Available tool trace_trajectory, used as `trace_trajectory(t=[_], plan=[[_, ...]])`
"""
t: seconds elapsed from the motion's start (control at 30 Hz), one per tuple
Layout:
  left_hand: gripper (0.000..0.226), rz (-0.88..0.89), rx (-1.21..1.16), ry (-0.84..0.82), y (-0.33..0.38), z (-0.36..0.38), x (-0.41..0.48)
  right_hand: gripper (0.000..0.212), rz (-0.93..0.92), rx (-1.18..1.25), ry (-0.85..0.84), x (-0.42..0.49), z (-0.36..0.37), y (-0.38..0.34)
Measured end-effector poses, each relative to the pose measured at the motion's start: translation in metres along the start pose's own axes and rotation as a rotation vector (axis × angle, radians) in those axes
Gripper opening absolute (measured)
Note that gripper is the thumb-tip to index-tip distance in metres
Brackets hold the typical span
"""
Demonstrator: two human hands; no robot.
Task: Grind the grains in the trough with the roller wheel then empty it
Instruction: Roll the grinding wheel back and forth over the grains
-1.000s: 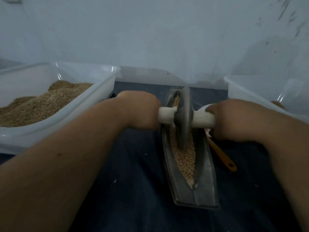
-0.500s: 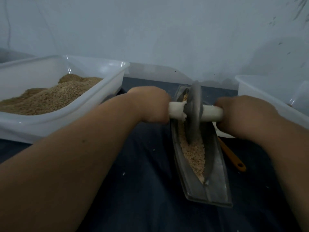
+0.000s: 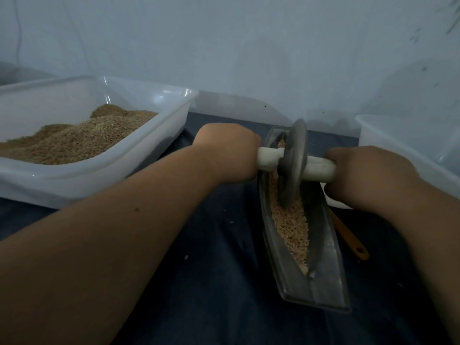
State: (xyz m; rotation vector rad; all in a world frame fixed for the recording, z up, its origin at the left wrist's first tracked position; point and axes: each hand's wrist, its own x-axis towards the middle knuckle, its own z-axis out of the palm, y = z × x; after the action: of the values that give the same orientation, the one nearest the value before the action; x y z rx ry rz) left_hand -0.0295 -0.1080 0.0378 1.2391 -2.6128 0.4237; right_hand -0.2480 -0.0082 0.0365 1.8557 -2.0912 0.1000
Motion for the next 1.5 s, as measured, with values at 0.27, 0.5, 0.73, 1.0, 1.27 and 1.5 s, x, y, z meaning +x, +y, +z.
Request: trace_trajectory(t=[0.27,0.5,0.73,1.0,1.27,1.5], plan=[[0.025,0.17,-0.129,-0.522,0.002,-0.036,-0.02,0.02,-0.044,0.072,-0.421,-0.028,-0.038,-0.005],[0.027,0.167,-0.151,-0.45,-0.001,-0.029,-0.013,0.025,-0.079,0.123,-0.354,-0.018,-0.036,-0.006],[0.017,-0.031,0.014,0.121,0.001,0.008,0.006,0.015,0.04,-0.005,0.091,0.006,0.002,-0.005],[0.02,-0.021,0.02,0.091,0.001,0.006,0.004,0.021,0.002,0.013,0.016,0.003,-0.003,-0.003],[0.026,0.203,-0.101,-0.381,-0.003,-0.024,-0.017,0.048,-0.157,0.118,-0.244,-0.029,-0.039,-0.01],[0.03,0.181,-0.111,-0.347,-0.005,-0.018,-0.012,0.029,-0.079,0.131,-0.26,-0.021,-0.032,-0.008]])
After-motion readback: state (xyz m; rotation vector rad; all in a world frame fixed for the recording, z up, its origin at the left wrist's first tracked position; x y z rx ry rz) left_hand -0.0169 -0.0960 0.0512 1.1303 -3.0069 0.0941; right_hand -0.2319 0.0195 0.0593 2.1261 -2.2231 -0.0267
